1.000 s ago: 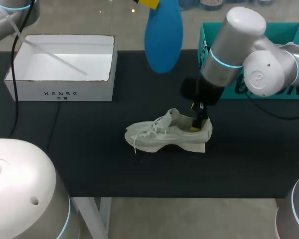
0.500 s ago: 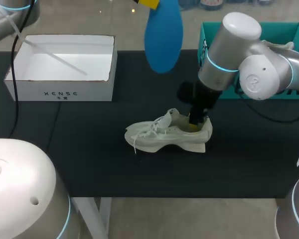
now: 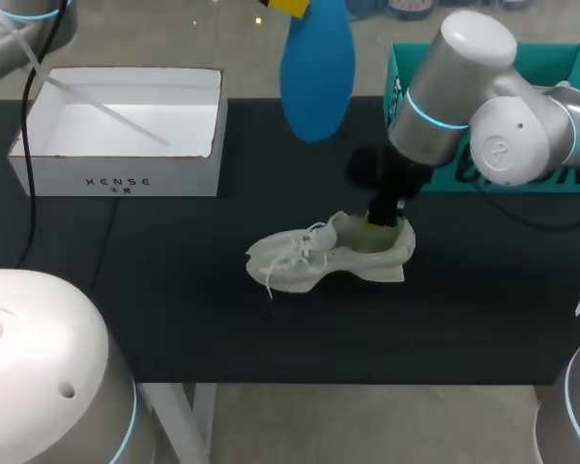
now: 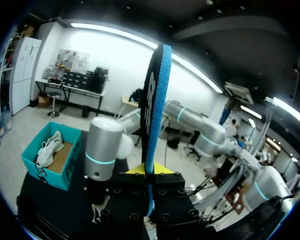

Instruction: Take the shoe out of the shoebox, open the shoe tongue, remove and reinsert the insole, then place the shoe into the shoebox

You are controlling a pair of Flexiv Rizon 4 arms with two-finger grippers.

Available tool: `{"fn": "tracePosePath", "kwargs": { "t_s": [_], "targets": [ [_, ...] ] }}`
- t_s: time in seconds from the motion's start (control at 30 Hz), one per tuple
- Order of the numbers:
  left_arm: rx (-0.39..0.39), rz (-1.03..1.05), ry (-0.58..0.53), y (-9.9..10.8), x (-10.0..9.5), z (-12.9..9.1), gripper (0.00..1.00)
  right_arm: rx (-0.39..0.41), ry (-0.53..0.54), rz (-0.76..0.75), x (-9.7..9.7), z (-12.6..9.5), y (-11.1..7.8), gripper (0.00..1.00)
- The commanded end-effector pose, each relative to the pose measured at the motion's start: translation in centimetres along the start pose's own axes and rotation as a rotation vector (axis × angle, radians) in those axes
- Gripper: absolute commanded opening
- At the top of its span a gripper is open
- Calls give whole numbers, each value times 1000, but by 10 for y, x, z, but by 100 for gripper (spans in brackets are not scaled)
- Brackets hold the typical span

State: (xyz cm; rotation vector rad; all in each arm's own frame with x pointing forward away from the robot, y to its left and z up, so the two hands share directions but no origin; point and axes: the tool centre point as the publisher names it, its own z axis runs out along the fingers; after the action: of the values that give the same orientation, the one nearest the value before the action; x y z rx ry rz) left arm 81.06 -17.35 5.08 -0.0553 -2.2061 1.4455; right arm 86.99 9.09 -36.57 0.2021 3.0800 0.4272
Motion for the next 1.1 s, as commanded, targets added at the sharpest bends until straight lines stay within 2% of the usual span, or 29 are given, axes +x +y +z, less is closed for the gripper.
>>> {"fn": "tracePosePath", "kwargs": {
  "t_s": [0.03,0.3,0.4,1.1],
  "targets": [
    [-1,0,-3,1,1,0,0,-3,-25,6,3,-31,-11,0],
    [-1,0,-3,1,1,0,0,8,-77,34,-4,-70,-31,0],
    [-1,0,-3,1,1,0,0,16,-68,45,-8,-78,-40,0],
    [-1,0,-3,1,1,0,0,11,-71,43,-9,-79,-41,0]
  ]
}}
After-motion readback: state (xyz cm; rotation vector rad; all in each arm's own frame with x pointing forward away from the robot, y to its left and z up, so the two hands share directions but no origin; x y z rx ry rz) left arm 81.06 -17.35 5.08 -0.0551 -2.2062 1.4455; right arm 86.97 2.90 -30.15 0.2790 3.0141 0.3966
